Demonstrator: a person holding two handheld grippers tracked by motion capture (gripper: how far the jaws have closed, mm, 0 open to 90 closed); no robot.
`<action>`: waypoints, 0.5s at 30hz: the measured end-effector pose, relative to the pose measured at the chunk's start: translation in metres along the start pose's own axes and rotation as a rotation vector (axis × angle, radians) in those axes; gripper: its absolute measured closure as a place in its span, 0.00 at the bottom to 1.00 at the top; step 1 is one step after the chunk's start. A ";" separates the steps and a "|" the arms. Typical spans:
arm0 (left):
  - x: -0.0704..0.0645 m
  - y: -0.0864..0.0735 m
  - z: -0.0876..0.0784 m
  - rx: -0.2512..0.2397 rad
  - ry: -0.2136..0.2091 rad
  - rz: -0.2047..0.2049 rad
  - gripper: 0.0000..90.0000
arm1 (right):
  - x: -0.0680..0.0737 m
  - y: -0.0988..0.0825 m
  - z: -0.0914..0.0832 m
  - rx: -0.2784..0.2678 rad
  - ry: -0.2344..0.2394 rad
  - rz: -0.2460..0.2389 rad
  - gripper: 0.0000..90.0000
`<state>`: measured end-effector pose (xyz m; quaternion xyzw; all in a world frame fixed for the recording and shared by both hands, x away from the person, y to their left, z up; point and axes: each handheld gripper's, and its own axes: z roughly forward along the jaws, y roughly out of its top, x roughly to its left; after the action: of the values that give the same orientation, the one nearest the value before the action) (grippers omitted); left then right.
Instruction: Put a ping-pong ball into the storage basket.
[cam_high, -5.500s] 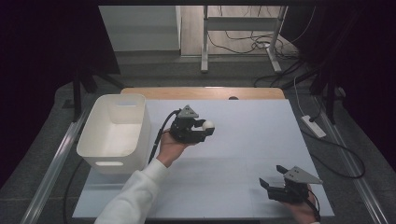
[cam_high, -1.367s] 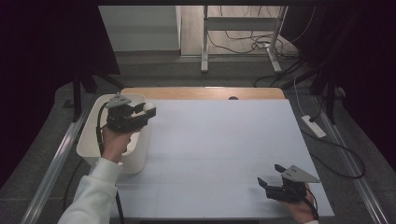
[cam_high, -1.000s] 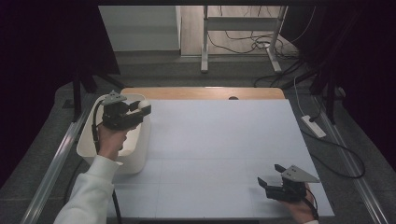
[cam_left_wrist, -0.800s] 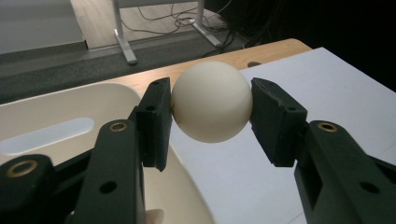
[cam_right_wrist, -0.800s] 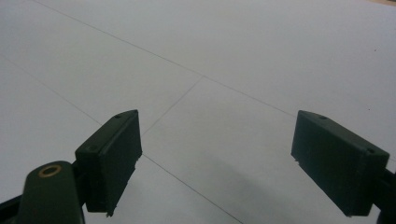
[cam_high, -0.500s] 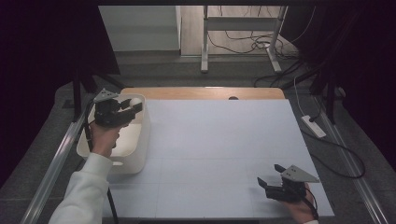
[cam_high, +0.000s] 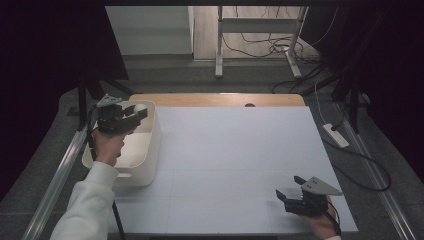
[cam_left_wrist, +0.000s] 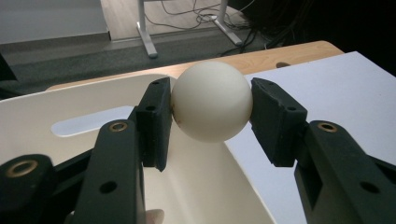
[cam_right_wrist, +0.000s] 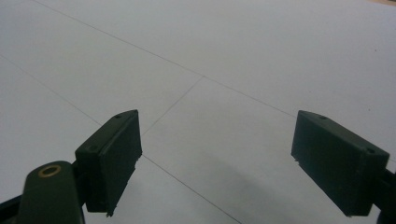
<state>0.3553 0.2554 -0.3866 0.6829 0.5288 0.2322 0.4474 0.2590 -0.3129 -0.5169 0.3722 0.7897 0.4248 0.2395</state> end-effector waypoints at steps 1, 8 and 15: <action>0.001 0.000 0.001 0.002 0.002 0.000 0.56 | 0.000 0.000 0.000 0.000 0.000 -0.001 0.18; 0.004 -0.001 0.007 0.031 0.003 -0.007 0.56 | 0.000 0.000 0.000 0.002 0.001 -0.001 0.18; 0.008 -0.003 0.016 0.070 0.010 -0.026 0.56 | 0.000 0.000 0.001 0.004 0.006 -0.002 0.18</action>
<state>0.3696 0.2570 -0.3982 0.6902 0.5475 0.2110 0.4236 0.2597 -0.3123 -0.5179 0.3708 0.7915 0.4241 0.2370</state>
